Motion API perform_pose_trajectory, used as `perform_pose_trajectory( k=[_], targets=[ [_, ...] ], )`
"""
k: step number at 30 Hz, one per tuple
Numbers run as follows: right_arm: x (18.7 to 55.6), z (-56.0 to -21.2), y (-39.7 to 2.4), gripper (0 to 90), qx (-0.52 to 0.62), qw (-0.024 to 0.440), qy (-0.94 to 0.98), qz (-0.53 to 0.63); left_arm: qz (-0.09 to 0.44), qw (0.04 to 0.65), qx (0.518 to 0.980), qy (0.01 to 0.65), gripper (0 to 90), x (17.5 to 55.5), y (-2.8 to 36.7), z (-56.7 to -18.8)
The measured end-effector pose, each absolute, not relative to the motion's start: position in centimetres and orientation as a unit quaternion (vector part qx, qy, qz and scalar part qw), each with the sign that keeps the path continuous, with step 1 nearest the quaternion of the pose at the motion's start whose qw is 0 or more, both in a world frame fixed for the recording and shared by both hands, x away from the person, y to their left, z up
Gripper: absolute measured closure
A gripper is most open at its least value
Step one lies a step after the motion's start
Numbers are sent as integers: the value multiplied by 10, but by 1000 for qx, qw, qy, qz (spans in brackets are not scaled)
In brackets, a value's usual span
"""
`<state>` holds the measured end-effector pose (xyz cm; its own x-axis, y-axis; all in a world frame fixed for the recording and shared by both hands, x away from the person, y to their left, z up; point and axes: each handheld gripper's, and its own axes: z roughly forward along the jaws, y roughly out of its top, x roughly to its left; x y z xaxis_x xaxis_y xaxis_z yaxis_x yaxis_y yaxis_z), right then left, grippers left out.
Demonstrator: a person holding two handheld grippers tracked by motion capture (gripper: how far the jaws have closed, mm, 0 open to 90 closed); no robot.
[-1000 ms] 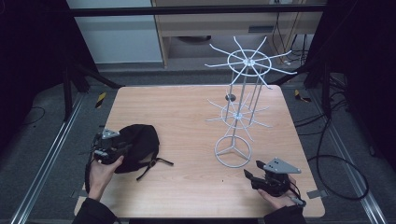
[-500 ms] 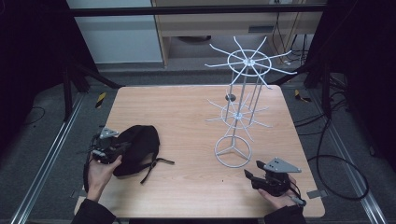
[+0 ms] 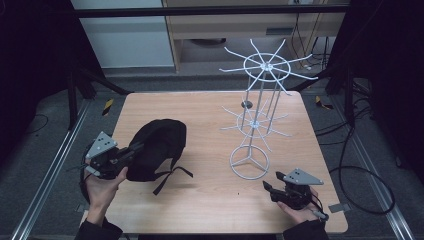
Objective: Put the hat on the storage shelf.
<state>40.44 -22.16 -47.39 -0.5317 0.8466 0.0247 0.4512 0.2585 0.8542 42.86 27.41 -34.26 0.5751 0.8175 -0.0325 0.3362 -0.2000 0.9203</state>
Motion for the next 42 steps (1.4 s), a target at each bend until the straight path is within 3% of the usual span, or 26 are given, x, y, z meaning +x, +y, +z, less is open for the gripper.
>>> perform_pose_trajectory(
  k=[15,26,42],
  targets=[
    [405,-474,-223,405,429,233,759,431,241,597,698,315,861,400,253,-300],
    [405,-475,-223,407,428,233,759,431,223,631,682,295,862,410,249,-261],
    [406,-475,-223,407,427,234,760,431,247,668,646,275,862,414,236,-217]
  ],
)
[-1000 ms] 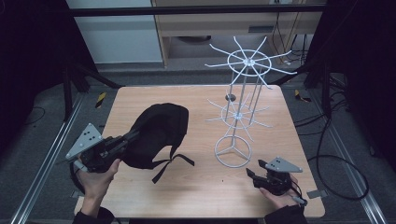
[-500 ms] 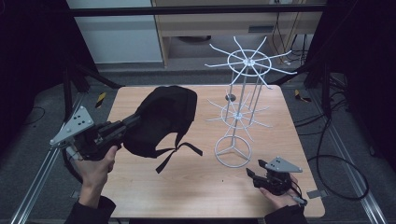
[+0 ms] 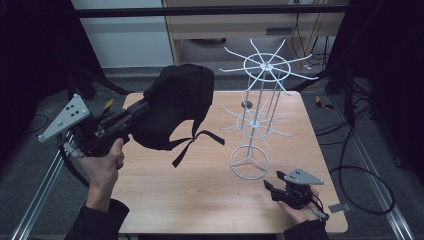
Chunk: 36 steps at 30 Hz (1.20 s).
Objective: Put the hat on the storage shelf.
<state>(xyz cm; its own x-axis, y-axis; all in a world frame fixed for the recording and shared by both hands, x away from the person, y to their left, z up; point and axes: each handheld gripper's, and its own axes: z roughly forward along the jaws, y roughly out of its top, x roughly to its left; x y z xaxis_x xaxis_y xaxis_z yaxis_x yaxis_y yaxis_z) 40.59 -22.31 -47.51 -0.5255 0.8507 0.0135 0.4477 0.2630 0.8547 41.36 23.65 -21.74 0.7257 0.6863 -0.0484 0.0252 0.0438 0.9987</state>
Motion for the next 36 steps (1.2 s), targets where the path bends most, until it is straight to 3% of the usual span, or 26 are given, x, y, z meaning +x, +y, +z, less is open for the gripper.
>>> perform_pose_trajectory(
  k=[18,36],
  targets=[
    [406,-475,-223,406,426,233,760,432,245,679,647,246,862,416,209,-184],
    [406,-475,-223,406,427,232,760,432,199,668,673,248,856,437,186,-214]
  ],
)
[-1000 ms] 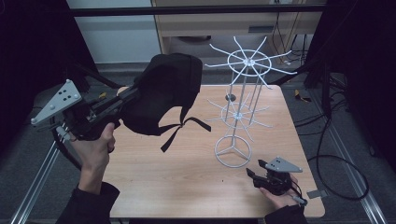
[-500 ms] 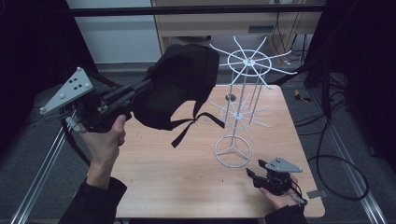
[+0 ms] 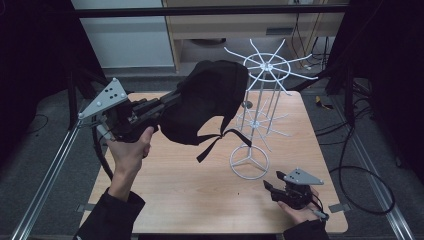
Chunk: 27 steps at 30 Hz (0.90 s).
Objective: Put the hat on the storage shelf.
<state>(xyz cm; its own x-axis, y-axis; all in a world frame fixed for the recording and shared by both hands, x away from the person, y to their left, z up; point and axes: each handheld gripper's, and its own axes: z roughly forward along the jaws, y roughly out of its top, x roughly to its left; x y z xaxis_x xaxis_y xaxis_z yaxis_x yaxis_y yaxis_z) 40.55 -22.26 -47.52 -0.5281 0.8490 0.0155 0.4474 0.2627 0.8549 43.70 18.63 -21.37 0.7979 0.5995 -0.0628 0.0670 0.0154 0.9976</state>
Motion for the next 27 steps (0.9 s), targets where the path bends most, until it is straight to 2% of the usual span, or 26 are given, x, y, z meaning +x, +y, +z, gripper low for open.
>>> perform_pose_trajectory(
  k=[11,27],
  targets=[
    [406,-476,-222,404,426,234,762,429,190,650,690,257,850,444,187,-238],
    [406,-476,-222,399,427,233,761,429,184,602,732,262,791,456,158,-270]
  ],
)
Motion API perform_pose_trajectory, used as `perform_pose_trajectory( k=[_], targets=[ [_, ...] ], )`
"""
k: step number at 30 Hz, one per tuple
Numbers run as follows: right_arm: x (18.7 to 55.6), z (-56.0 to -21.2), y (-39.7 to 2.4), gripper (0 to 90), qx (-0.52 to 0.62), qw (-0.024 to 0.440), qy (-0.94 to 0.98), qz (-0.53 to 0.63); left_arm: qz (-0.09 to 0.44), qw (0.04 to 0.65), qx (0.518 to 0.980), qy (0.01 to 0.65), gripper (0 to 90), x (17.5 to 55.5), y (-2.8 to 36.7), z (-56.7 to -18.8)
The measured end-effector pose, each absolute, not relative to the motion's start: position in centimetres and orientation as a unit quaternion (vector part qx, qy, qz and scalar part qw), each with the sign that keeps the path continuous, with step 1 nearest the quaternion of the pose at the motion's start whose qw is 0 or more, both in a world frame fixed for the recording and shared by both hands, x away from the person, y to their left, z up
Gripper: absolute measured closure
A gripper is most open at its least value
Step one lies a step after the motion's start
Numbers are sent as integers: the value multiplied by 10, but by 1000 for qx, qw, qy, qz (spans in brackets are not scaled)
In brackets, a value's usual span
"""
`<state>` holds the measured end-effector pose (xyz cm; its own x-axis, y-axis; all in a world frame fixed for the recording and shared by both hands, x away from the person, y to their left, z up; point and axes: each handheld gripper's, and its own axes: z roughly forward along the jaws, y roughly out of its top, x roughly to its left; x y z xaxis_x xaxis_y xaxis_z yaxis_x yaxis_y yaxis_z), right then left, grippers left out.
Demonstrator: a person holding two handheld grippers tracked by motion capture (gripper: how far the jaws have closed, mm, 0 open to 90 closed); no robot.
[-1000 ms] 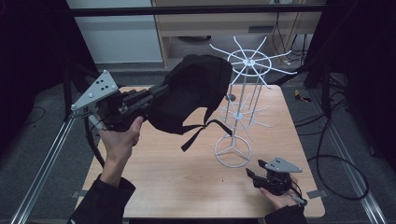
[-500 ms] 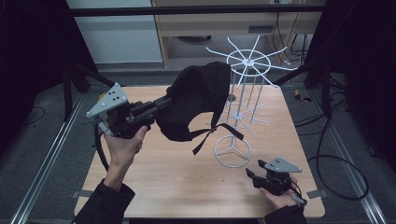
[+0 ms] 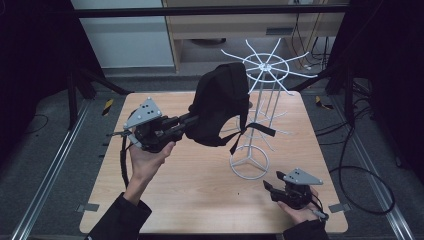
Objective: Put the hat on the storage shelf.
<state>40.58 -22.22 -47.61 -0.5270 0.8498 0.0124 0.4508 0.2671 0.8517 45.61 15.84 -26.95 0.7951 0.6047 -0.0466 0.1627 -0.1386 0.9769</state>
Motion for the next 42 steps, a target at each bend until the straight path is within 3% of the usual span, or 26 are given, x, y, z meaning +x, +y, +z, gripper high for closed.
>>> perform_pose_trajectory(
  k=[12,20,28,34,42],
  targets=[
    [406,-476,-224,393,432,234,759,428,193,592,738,259,543,446,177,-275],
    [406,-476,-228,368,454,234,746,426,227,573,733,289,364,429,211,-312],
    [408,-478,-233,332,474,236,736,421,223,536,734,352,306,425,246,-371],
    [410,-480,-237,279,490,240,728,415,224,471,744,417,282,423,277,-431],
    [414,-485,-248,205,516,240,716,404,253,374,765,458,210,431,302,-477]
  ],
)
